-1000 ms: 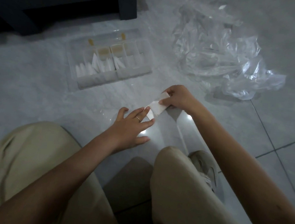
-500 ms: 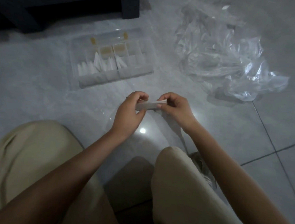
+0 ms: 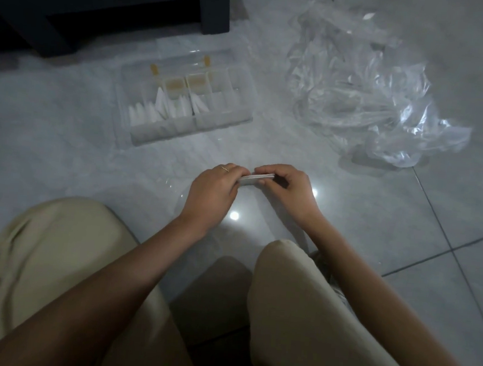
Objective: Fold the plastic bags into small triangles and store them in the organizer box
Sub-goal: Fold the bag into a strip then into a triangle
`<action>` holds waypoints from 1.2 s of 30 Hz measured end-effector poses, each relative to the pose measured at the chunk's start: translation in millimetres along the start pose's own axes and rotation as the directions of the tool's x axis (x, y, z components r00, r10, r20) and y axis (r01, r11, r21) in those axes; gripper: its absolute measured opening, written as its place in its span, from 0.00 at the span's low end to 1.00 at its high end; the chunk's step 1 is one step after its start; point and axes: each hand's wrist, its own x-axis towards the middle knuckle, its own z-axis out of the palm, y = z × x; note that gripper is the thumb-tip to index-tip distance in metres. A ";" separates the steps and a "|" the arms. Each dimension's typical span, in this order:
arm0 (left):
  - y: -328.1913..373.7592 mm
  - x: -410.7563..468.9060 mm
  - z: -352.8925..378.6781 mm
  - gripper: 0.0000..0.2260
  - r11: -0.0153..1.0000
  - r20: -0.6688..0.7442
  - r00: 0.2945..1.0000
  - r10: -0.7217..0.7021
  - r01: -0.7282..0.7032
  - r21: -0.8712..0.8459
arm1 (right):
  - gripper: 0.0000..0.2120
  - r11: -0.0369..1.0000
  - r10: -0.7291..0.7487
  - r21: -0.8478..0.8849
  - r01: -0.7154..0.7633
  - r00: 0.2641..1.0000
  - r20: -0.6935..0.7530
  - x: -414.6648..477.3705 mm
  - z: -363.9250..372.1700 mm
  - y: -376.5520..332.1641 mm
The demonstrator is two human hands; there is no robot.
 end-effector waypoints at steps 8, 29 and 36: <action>5.0 -4.6 3.7 0.12 0.999 -0.005 1.000 -0.026 0.025 -0.046 | 0.11 0.987 -0.092 -0.132 0.091 0.996 -0.005 -9.5 -5.9 7.1; 7.1 9.0 -24.7 0.06 0.438 0.323 0.782 -0.533 0.581 -0.685 | 0.07 0.925 0.271 0.275 -0.262 0.963 0.004 -4.2 -38.4 -11.2; 10.9 11.1 -40.9 0.22 0.782 0.270 0.917 -0.292 0.392 -0.484 | 0.04 0.990 0.129 -0.059 -0.125 0.989 0.074 -5.7 -40.5 -24.9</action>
